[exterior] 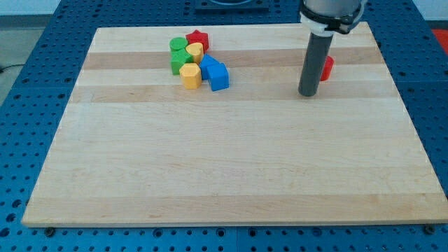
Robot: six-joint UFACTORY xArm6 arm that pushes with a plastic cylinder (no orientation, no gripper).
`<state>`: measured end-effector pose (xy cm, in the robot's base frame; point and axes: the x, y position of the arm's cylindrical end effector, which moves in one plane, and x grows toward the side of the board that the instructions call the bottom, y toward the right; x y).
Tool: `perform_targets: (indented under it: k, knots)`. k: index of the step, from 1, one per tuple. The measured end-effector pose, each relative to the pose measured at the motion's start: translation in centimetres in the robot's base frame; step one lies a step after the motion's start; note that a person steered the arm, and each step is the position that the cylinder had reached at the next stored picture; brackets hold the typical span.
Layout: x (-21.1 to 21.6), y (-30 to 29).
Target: Move the red circle towards up
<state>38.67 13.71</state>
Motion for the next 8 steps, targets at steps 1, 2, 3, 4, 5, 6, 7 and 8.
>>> perform_targets:
  k: [1, 2, 3, 4, 5, 6, 7, 8]
  knots:
    - [-1.0, 1.9]
    - [-1.8, 5.2]
    - [-3.5, 5.2]
    - [-5.1, 5.2]
    - [-5.4, 4.9]
    - [-2.9, 3.7]
    - [-3.5, 0.2]
    - [-5.0, 0.2]
